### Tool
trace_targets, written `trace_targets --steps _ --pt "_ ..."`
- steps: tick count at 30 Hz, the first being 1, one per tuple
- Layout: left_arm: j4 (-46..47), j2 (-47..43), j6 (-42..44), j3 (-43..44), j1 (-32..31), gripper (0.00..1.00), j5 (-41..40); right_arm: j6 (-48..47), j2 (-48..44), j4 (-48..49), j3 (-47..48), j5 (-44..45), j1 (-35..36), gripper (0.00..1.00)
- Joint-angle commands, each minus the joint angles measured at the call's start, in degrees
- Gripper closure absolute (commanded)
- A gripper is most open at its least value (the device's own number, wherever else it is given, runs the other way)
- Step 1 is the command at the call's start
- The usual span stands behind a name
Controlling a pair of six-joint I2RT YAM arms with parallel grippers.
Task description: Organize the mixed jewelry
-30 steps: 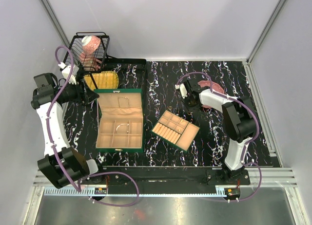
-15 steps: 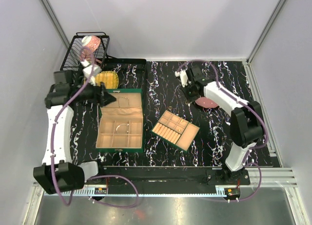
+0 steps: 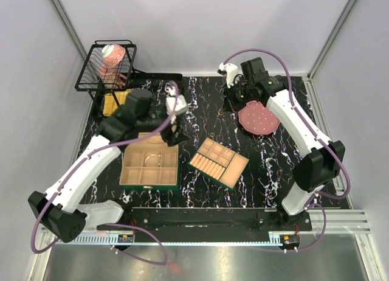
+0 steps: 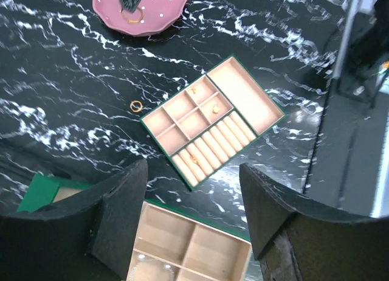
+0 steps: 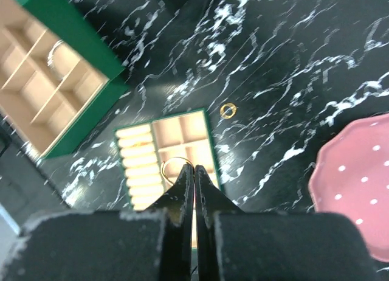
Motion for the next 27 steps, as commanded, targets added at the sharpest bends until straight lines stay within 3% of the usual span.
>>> trace_targets --steps 1,5,14,27 --pt "11.1 -2.6 9.0 -4.1 -9.6 0.33 -17.6 0.7 -0.1 -7.4 4.4 -10.9 -0.2 1.00" --pt "16.9 -2.0 19.2 -7.0 -20.5 0.34 -29.4 0.1 0.7 -10.9 6.0 -13.9 -0.2 1.00" --pt "26.5 4.3 33.4 -10.6 -32.7 0.39 -51.8 -0.7 2.6 -14.5 6.0 -16.1 -0.1 1.00" --pt "34.8 7.6 41.1 -12.3 -36.8 0.47 -57.0 -1.0 3.8 -15.3 4.2 -18.8 -0.2 1.00"
